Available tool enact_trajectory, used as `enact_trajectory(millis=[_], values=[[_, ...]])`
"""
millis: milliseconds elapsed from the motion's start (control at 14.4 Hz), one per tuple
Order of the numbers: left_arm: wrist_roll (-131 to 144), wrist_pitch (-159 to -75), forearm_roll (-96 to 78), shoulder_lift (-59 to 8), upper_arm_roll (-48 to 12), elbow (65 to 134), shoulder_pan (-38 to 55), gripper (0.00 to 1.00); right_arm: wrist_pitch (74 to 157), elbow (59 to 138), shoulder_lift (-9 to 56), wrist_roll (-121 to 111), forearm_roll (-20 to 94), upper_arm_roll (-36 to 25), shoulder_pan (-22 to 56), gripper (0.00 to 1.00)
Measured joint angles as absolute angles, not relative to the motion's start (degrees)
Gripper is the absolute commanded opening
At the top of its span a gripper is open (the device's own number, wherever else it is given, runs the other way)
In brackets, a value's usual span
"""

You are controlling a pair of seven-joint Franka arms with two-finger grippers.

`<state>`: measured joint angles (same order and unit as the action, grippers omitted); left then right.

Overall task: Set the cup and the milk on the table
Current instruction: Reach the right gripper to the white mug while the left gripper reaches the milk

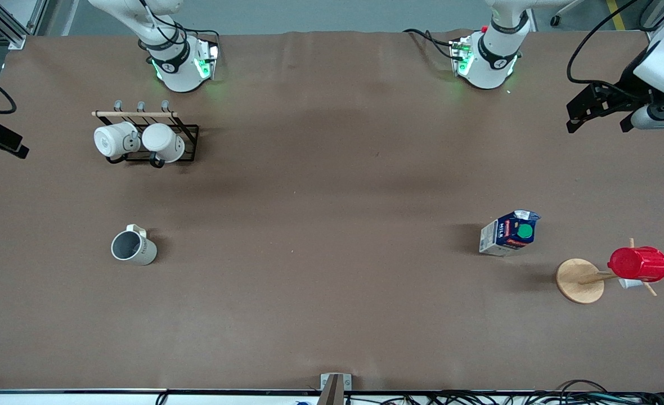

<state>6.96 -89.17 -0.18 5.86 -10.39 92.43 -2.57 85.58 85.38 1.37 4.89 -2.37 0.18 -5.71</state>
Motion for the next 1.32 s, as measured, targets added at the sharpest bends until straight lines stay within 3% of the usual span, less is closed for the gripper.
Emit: enact_trajectory(millis=[557,904,1113,1322], values=[[6.94,-89.90,0.16,4.42,-10.37,92.45,-2.59,1.00,85.53,85.38,1.36,4.80,-2.37,0.19,-5.69,1.00],[6.74,-98.86,0.84,-5.50,-10.38,93.25,-2.59,1.00,86.96,87.56,2.45,-1.16,-0.81,0.13,-5.66,1.00],[6.60,-103.59,0.87,-12.86,-10.44,93.20,-2.51,1.00,96.19,92.76,6.38,-6.10,0.38,-0.03,-5.77,1.00],[4.35,-105.51,1.59,-17.13,-10.72,93.04,-2.29,1.00,111.76,101.13,10.93,-10.86,0.47,-0.11,-5.80,1.00]])
